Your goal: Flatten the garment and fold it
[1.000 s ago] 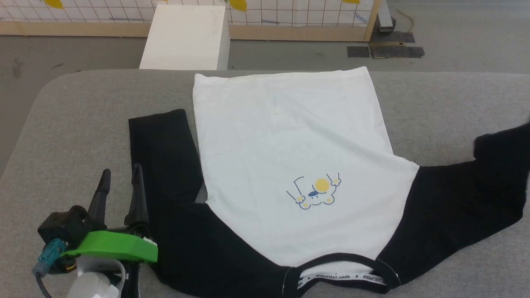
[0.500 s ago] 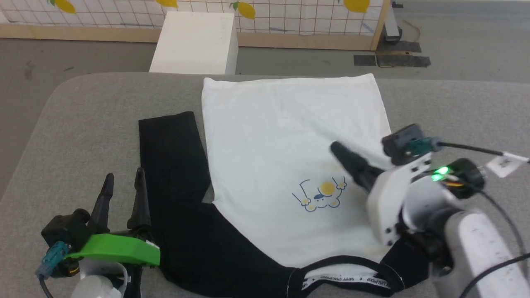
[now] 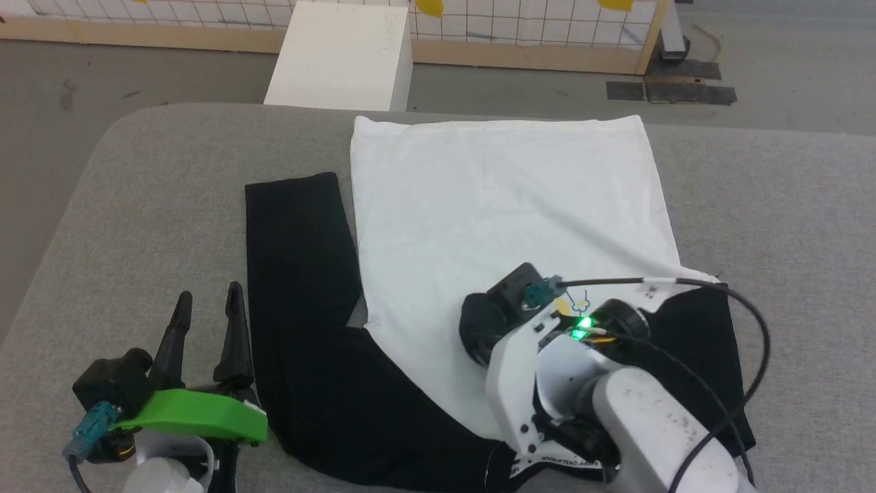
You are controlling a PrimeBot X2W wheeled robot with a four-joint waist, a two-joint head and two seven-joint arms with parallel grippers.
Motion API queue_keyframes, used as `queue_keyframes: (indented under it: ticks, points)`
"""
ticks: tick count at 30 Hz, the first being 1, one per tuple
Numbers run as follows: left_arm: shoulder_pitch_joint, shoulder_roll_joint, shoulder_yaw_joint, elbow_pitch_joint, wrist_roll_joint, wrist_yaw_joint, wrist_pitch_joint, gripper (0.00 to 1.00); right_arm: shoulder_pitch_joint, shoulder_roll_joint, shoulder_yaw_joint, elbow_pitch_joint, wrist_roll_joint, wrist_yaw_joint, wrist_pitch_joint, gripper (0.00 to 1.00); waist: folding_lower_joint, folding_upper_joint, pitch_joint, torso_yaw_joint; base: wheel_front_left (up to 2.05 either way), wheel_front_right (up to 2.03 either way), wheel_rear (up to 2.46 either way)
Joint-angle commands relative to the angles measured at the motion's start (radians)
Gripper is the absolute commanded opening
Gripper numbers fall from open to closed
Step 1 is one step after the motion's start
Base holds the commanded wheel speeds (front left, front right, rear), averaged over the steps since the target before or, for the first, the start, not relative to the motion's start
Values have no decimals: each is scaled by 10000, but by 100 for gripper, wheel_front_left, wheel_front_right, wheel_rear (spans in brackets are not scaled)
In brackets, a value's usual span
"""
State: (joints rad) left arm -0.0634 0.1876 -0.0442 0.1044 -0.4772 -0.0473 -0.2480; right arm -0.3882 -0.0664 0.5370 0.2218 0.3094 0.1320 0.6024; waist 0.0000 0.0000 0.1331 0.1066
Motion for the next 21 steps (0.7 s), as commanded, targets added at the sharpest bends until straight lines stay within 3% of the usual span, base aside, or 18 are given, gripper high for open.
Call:
queue_keyframes:
  ticks: [1,6,8,14,21]
  points:
    - [-36,-26,-9,22,-98,11,-30,100,-197,70,159,241,81,-13,-154,0,0,0,56,60,0,0,0]
    - [-95,-48,-25,114,-128,-25,-51,100,-441,145,947,1385,357,-13,-288,0,0,0,141,149,0,0,0]
    - [-105,-53,-17,155,-145,-32,-58,100,-508,153,1284,1701,559,-13,-256,100,0,0,155,162,0,0,0]
    - [-56,-37,4,282,-173,-29,-73,100,-719,159,1506,1771,1558,-13,-276,100,0,0,-9,93,0,0,0]
    - [89,-3,-22,243,-167,73,-40,100,-471,-142,33,556,2302,-13,-152,100,0,0,-323,-87,0,0,0]
